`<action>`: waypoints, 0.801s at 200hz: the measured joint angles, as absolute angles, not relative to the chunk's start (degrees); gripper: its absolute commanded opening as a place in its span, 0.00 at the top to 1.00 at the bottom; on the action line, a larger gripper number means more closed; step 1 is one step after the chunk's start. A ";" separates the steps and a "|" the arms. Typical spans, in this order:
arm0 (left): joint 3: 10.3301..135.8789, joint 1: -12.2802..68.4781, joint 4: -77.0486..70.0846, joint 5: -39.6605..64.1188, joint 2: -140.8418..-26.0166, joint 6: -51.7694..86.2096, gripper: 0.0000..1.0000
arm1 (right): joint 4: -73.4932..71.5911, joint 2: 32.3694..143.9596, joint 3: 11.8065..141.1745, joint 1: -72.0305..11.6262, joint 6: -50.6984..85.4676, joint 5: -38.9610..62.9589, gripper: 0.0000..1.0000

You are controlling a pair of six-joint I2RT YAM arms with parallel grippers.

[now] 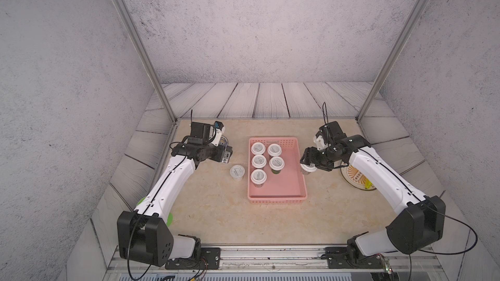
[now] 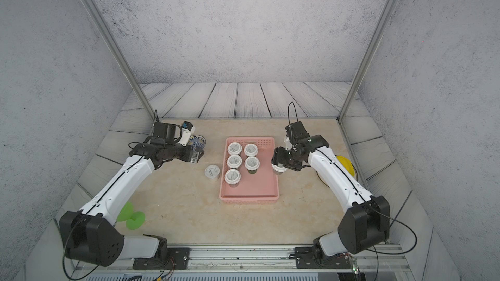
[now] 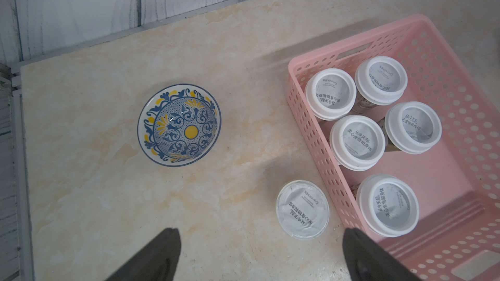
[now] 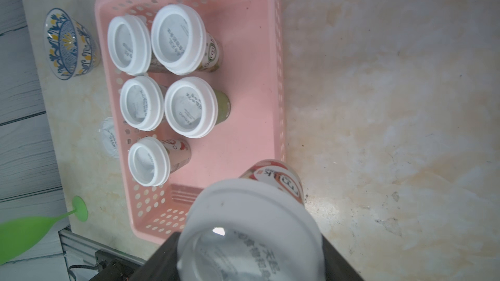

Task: Put the yogurt in the basket
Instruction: Pick up the yogurt from the center of the board, then place the yogurt in the basket.

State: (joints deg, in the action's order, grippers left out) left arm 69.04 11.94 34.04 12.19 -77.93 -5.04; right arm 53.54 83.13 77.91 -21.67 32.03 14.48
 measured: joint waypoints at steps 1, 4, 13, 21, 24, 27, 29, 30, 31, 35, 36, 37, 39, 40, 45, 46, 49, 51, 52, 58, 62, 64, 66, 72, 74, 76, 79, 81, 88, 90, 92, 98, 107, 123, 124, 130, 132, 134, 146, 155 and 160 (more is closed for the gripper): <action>69.04 11.94 34.04 12.19 -77.93 -5.04 0.00 | 53.52 83.13 77.97 -21.74 32.08 14.48 0.29; 69.04 11.94 34.04 12.19 -77.93 -5.04 0.00 | 53.49 83.13 78.30 -22.04 32.16 14.50 0.29; 69.04 11.94 34.04 12.19 -77.93 -5.04 0.00 | 53.41 83.29 79.00 -22.92 32.51 14.59 0.29; 69.04 11.92 34.04 12.19 -77.93 -5.04 0.00 | 53.30 83.74 79.66 -23.97 32.84 14.68 0.29; 69.04 11.90 34.04 12.21 -77.93 -5.04 0.00 | 53.30 83.90 79.88 -24.29 32.86 14.68 0.29; 69.04 11.90 34.04 12.21 -77.93 -5.04 0.00 | 53.21 84.20 80.07 -24.71 33.01 14.72 0.29; 69.04 11.88 34.04 12.19 -77.93 -5.04 0.00 | 53.15 84.38 80.18 -24.99 33.08 14.72 0.29; 69.04 11.88 34.04 12.19 -77.93 -5.04 0.00 | 53.12 84.42 80.20 -25.08 33.08 14.72 0.29; 69.04 11.88 34.04 12.19 -77.93 -5.04 0.00 | 53.06 84.58 80.27 -25.26 33.08 14.74 0.29; 69.04 11.84 34.04 12.19 -77.93 -5.04 0.00 | 52.86 84.99 80.38 -25.76 33.30 14.85 0.29; 69.04 11.84 34.04 12.21 -77.93 -5.04 0.00 | 52.80 85.12 80.42 -25.96 33.36 14.87 0.29; 69.04 11.84 34.04 12.19 -77.93 -5.04 0.00 | 52.75 85.17 80.42 -26.02 33.41 14.87 0.29; 69.04 11.84 34.04 12.19 -77.93 -5.02 0.00 | 52.62 85.47 80.42 -26.30 33.47 14.94 0.29; 69.04 11.84 34.04 12.19 -77.93 -5.02 0.00 | 52.58 85.56 80.42 -26.41 33.52 14.96 0.29; 69.04 11.77 34.04 12.21 -77.93 -5.02 0.00 | 52.29 86.17 80.42 -27.05 33.71 15.03 0.29; 69.04 11.75 34.04 12.21 -77.93 -5.02 0.00 | 52.21 86.39 80.42 -27.24 33.76 15.09 0.29; 69.04 11.75 34.04 12.21 -77.93 -5.02 0.00 | 52.10 86.80 80.42 -27.66 33.93 15.16 0.29; 69.04 11.73 34.04 12.19 -77.93 -5.02 0.00 | 51.99 87.07 80.42 -27.90 33.93 15.16 0.29; 69.04 11.73 34.04 12.19 -77.93 -5.02 0.00 | 51.92 87.20 80.42 -28.01 33.93 15.18 0.29; 69.04 11.68 34.04 12.21 -77.93 -5.02 0.00 | 51.53 88.18 80.42 -28.84 34.11 15.31 0.29; 69.04 11.66 34.04 12.21 -77.93 -5.02 0.00 | 51.35 88.84 80.42 -29.34 34.17 15.44 0.29; 69.04 11.66 34.04 12.19 -77.93 -5.02 0.00 | 51.22 89.17 80.42 -29.58 34.22 15.49 0.29; 69.04 11.66 34.04 12.21 -77.93 -5.02 0.00 | 51.09 89.52 80.42 -29.85 34.28 15.55 0.29; 69.04 11.64 34.04 12.19 -77.93 -5.02 0.00 | 50.72 90.54 80.44 -30.65 34.35 15.70 0.29; 69.04 11.64 34.04 12.19 -77.93 -5.02 0.00 | 50.70 90.76 80.44 -30.83 34.37 15.77 0.29; 69.04 11.64 34.04 12.19 -77.93 -5.02 0.00 | 50.54 91.07 80.44 -31.07 34.44 15.84 0.29; 69.04 11.64 34.04 12.19 -77.93 -4.99 0.00 | 50.35 91.50 80.44 -31.40 34.41 15.97 0.29; 69.04 11.64 34.04 12.19 -77.93 -4.99 0.00 | 50.26 91.81 80.44 -31.66 34.46 16.05 0.29; 69.04 11.64 34.04 12.21 -77.93 -4.97 0.00 | 49.82 92.75 80.44 -32.49 34.52 16.32 0.29; 69.04 11.64 34.04 12.21 -77.93 -4.97 0.00 | 49.67 93.01 80.44 -32.71 34.54 16.40 0.29; 69.04 11.64 34.04 12.21 -77.93 -4.97 0.00 | 49.50 93.25 80.44 -32.91 34.54 16.47 0.29; 69.04 11.64 34.04 12.21 -77.93 -4.95 0.00 | 49.12 93.91 80.44 -33.52 34.54 16.62 0.29; 69.04 11.64 34.04 12.21 -77.93 -4.93 0.00 | 48.62 94.91 80.51 -34.39 34.54 16.91 0.29; 69.04 11.64 34.04 12.21 -77.93 -4.89 0.00 | 47.72 96.64 81.06 -35.53 34.57 17.28 0.29; 69.04 11.64 34.04 12.21 -77.93 -4.91 0.00 | 47.68 96.71 81.06 -35.57 34.54 17.28 0.29; 69.04 11.64 34.04 12.21 -77.93 -4.89 0.00 | 47.05 97.23 81.10 -35.92 34.54 17.43 0.29; 69.04 11.64 34.04 12.21 -77.93 -4.89 0.00 | 46.85 97.41 81.10 -36.03 34.57 17.47 0.29; 69.04 11.64 34.04 12.21 -77.93 -4.89 0.00 | 46.70 97.62 81.10 -36.14 34.54 17.56 0.29; 69.04 11.64 34.04 12.21 -77.93 -4.89 0.00 | 45.80 98.52 81.10 -36.45 34.59 17.80 0.29; 69.04 11.62 34.04 12.21 -77.93 -4.89 0.00 | 45.15 99.18 81.10 -36.51 34.61 17.96 0.29; 69.04 11.62 34.04 12.21 -77.93 -4.89 0.00 | 44.88 99.57 81.10 -36.62 34.63 17.98 0.29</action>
